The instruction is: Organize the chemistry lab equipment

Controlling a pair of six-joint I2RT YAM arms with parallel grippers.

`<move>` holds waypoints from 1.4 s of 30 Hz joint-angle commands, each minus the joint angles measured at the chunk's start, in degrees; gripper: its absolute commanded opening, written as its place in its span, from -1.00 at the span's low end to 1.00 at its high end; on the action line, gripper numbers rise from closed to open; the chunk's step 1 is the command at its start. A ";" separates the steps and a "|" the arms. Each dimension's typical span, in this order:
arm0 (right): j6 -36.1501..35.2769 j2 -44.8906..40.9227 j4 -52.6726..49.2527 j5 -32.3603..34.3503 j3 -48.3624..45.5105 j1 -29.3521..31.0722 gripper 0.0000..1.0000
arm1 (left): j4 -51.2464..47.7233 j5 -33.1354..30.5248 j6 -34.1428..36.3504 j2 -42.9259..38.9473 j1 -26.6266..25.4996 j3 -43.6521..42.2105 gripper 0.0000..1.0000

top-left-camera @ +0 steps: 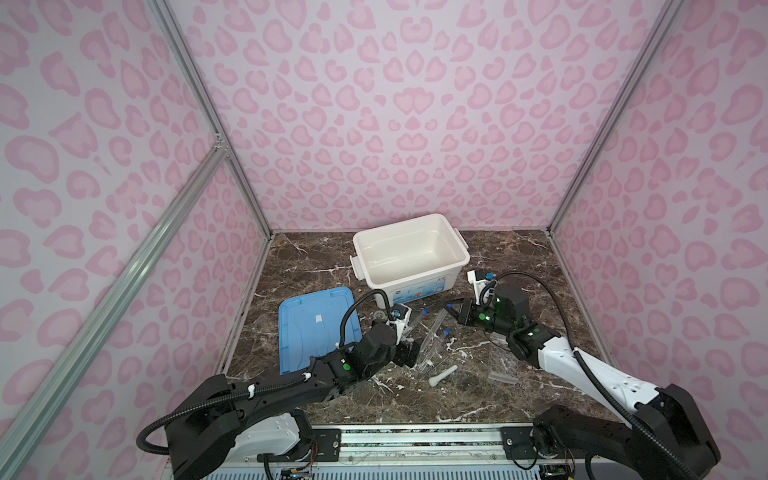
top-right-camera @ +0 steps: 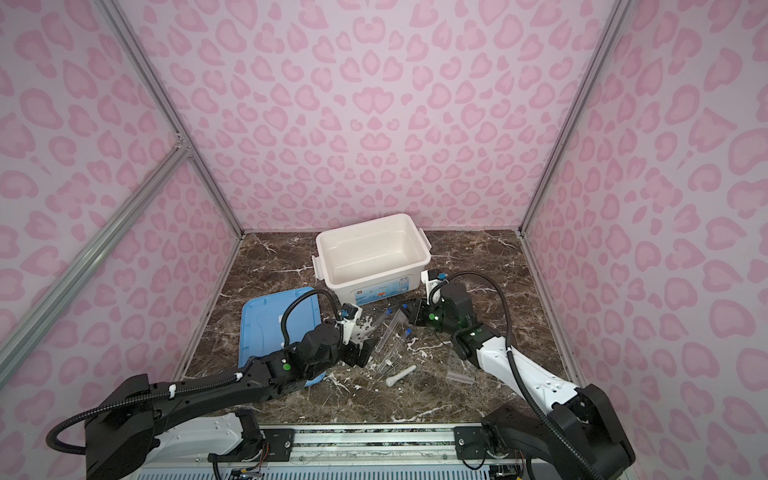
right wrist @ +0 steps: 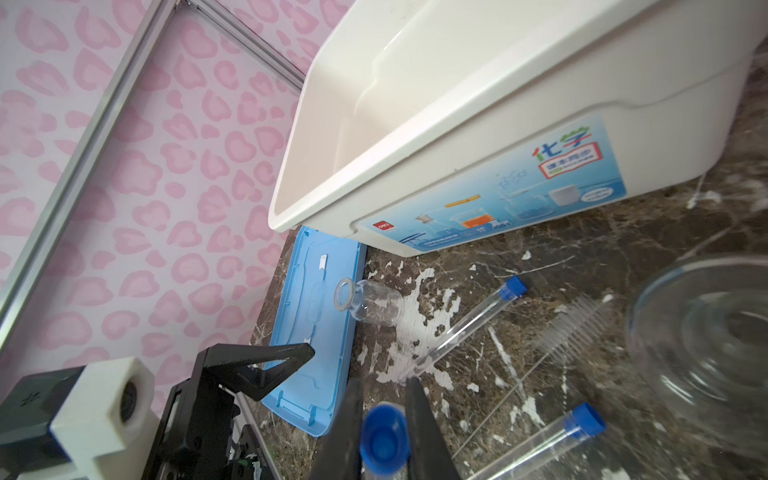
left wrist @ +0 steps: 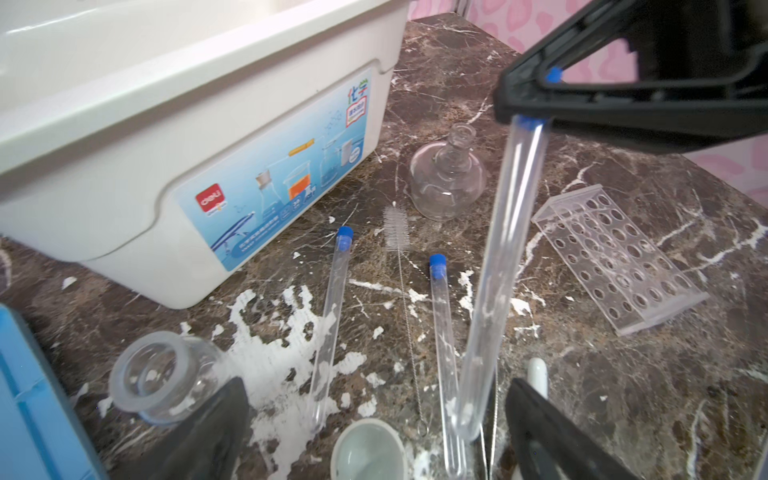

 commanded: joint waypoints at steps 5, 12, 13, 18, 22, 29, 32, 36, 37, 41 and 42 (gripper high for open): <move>-7.91 -9.22 -18.26 17.80 3.49 1.91 -0.69 | 0.59 -8.20 -2.85 -2.33 0.07 -2.12 0.96; -11.02 -18.47 -26.10 37.80 2.81 5.93 -0.70 | -3.41 -10.87 -5.59 0.57 0.09 -0.61 0.96; -11.19 -19.74 -26.38 40.33 2.17 6.44 -0.70 | -3.58 -10.84 -5.76 1.06 0.09 -0.27 0.96; -13.21 -23.36 -27.26 50.87 0.40 9.78 -0.71 | -3.69 -10.59 -6.16 2.80 0.09 0.62 0.96; -14.55 -24.90 -25.81 57.73 -1.14 12.00 -0.72 | -3.77 -10.25 -6.47 3.47 0.09 0.93 0.96; -16.73 -25.07 -24.96 65.86 -2.44 14.83 -0.72 | -3.95 -9.88 -6.88 4.07 0.09 0.55 0.96; -17.72 -24.97 -23.10 69.03 -3.94 15.63 -0.72 | -3.95 -10.14 -7.04 4.35 0.09 0.67 0.96; -18.64 -25.71 -19.70 70.37 -6.22 15.84 -0.72 | -4.21 -10.14 -7.14 4.76 0.09 0.98 0.96; -18.71 -25.64 -19.36 70.65 -6.51 15.85 -0.72 | -4.29 -10.14 -7.22 4.86 0.09 1.03 0.96; -18.55 -25.74 -18.68 71.19 -7.63 15.83 -0.73 | -4.39 -10.14 -7.30 5.20 0.06 1.01 0.96; -18.58 -25.93 -18.10 71.30 -8.12 15.81 -0.73 | -4.39 -10.14 -7.31 5.27 0.09 1.02 0.96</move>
